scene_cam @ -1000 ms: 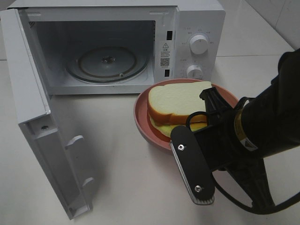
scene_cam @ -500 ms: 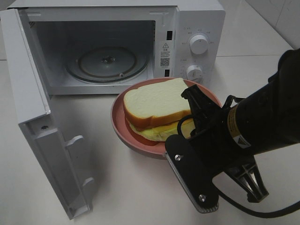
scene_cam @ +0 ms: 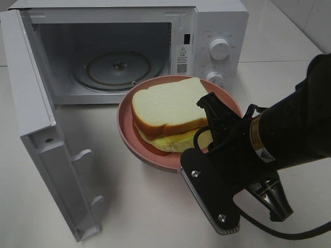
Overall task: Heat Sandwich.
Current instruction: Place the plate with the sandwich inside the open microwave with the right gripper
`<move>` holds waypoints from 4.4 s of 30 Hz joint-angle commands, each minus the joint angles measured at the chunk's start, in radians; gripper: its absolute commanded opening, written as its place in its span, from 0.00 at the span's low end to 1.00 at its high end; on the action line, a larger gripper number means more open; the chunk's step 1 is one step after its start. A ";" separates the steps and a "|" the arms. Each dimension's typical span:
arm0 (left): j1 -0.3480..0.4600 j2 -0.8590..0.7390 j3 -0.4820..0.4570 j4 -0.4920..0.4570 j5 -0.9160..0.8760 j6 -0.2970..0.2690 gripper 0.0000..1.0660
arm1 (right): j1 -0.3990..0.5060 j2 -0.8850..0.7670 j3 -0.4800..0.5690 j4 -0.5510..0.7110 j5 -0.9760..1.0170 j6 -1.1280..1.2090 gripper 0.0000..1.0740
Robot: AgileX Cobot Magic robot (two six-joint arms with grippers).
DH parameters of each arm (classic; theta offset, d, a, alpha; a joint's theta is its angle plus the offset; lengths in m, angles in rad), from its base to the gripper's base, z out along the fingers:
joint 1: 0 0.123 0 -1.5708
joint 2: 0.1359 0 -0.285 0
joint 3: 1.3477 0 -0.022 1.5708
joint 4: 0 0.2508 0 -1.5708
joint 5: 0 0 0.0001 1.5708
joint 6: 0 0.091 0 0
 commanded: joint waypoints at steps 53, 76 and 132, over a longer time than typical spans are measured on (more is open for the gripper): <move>0.002 -0.024 0.002 -0.003 0.000 -0.001 0.95 | -0.171 0.338 -0.362 0.410 0.006 -0.611 0.00; 0.002 -0.024 0.002 -0.004 0.000 -0.001 0.95 | -0.233 0.495 -0.649 0.559 0.148 -0.739 0.00; 0.002 -0.024 0.002 -0.004 0.000 -0.001 0.95 | -0.233 0.931 -1.309 0.395 0.298 -0.500 0.04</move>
